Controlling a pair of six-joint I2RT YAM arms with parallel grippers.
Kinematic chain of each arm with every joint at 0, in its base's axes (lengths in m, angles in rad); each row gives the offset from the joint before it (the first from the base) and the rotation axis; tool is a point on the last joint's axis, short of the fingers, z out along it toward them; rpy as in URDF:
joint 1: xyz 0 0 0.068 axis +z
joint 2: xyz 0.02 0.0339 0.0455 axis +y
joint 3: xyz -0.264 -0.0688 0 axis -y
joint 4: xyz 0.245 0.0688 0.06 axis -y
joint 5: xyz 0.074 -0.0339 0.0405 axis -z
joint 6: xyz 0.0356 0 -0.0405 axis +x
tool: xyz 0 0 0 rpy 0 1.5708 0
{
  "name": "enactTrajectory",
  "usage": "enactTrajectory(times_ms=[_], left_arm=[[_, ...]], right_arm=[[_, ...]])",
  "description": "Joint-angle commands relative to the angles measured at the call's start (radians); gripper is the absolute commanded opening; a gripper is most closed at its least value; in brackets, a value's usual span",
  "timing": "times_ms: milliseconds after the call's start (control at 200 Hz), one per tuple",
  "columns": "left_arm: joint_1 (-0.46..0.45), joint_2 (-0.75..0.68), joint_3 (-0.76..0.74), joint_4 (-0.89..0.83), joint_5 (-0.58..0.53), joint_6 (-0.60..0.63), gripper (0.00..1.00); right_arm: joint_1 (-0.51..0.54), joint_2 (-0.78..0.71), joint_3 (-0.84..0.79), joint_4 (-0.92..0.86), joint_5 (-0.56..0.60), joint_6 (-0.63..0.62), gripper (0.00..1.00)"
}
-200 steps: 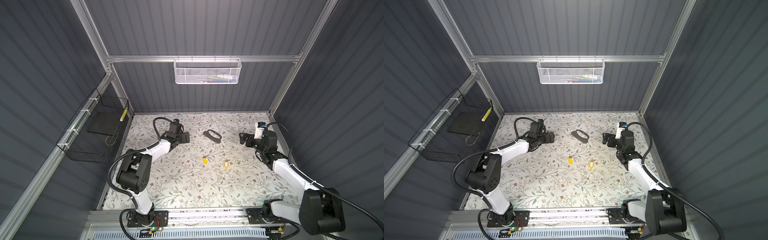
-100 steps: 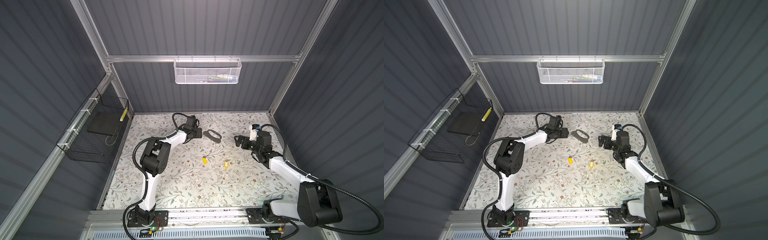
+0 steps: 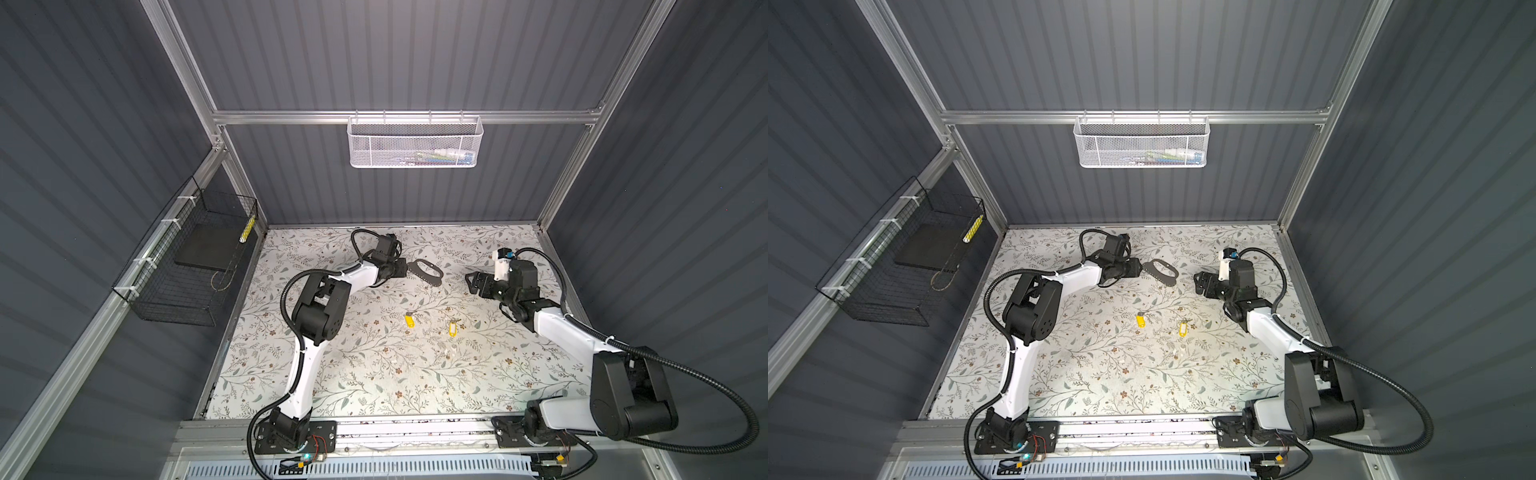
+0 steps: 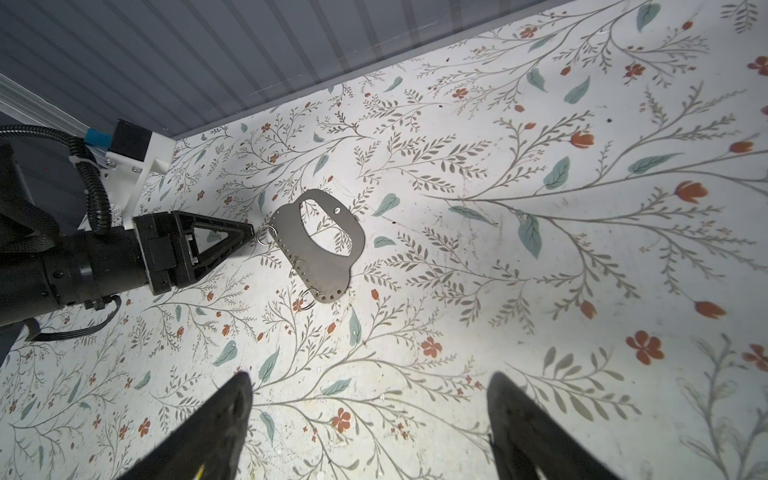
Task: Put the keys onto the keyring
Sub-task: 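Reach the left gripper to the grey keyring plate's edge while the right gripper approaches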
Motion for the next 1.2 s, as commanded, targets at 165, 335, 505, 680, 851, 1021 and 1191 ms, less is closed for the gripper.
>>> enactTrajectory(times_ms=[165, 335, 505, 680, 851, 1021, 1191], left_arm=[[-0.018, 0.043, 0.049, 0.055, 0.069, -0.012, 0.41], [-0.020, 0.054, 0.055, 0.054, 0.079, -0.012, 0.35], [-0.023, 0.055, 0.054, 0.053, 0.083, -0.006, 0.29], [-0.024, 0.054, 0.057, 0.053, 0.082, 0.002, 0.24], [-0.024, 0.053, 0.059, 0.055, 0.084, 0.010, 0.17], [-0.024, 0.046, 0.052, 0.065, 0.089, 0.014, 0.10], [-0.026, 0.040, 0.044, 0.080, 0.102, 0.022, 0.02]], right_arm=[[0.008, 0.027, 0.032, -0.006, -0.022, -0.013, 0.83], [0.008, 0.033, 0.034, -0.007, -0.021, -0.016, 0.81], [0.008, 0.041, 0.039, -0.008, -0.021, -0.020, 0.80], [0.008, 0.046, 0.042, -0.010, -0.022, -0.020, 0.78], [0.011, 0.048, 0.047, -0.014, -0.024, -0.021, 0.78], [0.017, 0.052, 0.053, -0.023, -0.023, -0.027, 0.77], [0.024, 0.055, 0.062, -0.032, -0.022, -0.033, 0.77]])
